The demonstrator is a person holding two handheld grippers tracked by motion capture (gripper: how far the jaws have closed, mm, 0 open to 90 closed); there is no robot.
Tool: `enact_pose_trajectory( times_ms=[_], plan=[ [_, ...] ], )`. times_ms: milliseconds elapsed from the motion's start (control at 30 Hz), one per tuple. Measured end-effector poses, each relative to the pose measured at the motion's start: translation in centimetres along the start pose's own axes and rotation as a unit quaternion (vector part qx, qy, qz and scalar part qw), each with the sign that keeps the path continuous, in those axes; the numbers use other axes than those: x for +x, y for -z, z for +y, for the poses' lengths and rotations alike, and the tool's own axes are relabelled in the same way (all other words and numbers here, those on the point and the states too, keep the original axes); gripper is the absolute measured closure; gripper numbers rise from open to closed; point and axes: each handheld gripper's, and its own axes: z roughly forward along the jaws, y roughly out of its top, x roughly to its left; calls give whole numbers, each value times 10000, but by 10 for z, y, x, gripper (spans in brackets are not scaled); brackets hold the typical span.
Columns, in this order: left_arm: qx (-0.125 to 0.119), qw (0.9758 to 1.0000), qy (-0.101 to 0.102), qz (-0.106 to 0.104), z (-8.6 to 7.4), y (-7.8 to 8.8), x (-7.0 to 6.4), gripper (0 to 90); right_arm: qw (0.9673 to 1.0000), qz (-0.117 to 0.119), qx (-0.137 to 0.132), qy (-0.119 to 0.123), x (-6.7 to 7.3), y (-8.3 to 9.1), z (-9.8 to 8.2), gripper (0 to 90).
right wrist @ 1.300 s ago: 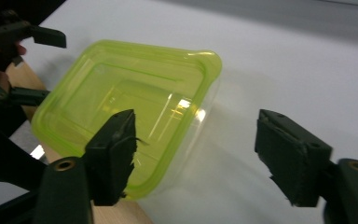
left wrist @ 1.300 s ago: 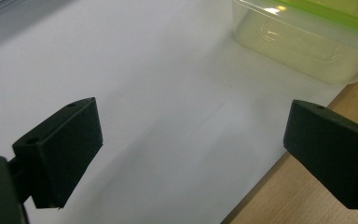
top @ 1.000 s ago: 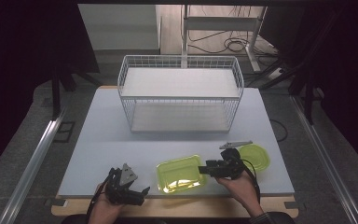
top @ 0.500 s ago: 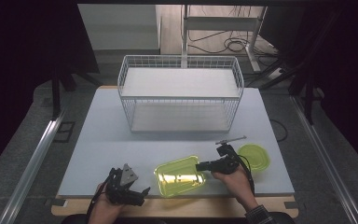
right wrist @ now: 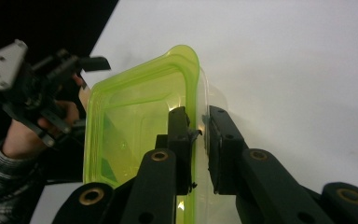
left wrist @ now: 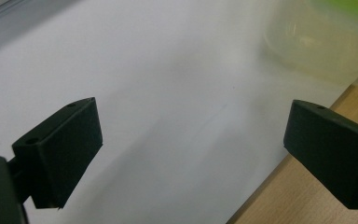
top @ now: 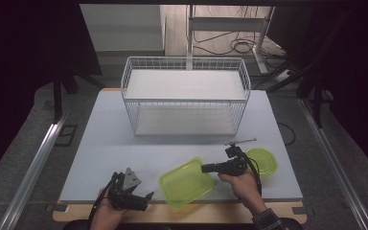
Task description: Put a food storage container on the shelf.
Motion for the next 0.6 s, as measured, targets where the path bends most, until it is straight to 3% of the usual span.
enact_pose_trajectory(
  times_ms=[600],
  plan=[
    [-12,10000,62,34,-1,1,3,39,9972,189,-710,-154,5,32,25,802]
  ],
)
